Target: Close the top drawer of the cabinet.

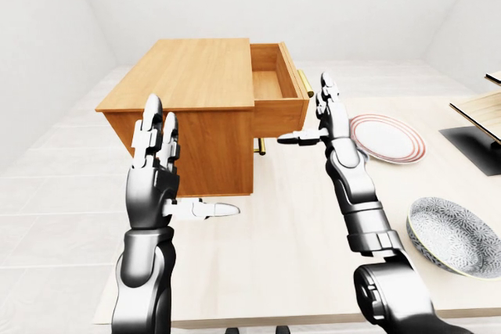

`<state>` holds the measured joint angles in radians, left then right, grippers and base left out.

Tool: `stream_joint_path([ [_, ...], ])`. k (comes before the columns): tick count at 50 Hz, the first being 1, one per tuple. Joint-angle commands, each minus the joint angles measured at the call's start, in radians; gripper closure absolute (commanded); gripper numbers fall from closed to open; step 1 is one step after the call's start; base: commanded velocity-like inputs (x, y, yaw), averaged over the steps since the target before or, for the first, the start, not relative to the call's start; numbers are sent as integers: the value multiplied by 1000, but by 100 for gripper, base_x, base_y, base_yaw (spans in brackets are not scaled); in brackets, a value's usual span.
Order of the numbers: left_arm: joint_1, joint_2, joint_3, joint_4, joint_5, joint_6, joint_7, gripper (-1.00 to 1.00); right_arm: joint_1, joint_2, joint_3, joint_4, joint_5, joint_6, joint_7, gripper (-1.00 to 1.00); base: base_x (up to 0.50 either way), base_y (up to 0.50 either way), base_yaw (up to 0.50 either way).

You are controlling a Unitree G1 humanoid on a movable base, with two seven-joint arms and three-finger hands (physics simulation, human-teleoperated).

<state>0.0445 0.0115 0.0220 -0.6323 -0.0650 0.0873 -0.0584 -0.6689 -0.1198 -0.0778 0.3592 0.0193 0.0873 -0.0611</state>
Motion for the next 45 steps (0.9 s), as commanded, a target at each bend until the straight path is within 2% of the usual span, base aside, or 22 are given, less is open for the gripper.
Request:
stream_joint_path([
  [1,1,-1,-2,-8,1,0,1,-100,-26,17,11,101,-7,0,7,-100,0,0,0],
  [7,2,0,-1,1,0,0,-2,-100,-20,26,21,84,-12,0,9,-100,0,0,0],
  [11,0,0,-4,-2,3,0,0,-100,16,48,58,18,-37,0,25,-100,0,0,0],
  [30,2,0,-3,6,4,0,-4,-100,29,87,74,-56,-72,0,52,-100,0,0,0],
  [45,-1,0,-5,11,8,0,-4,-100,6,115,85,15,-88,0,62,-100,0,0,0],
])
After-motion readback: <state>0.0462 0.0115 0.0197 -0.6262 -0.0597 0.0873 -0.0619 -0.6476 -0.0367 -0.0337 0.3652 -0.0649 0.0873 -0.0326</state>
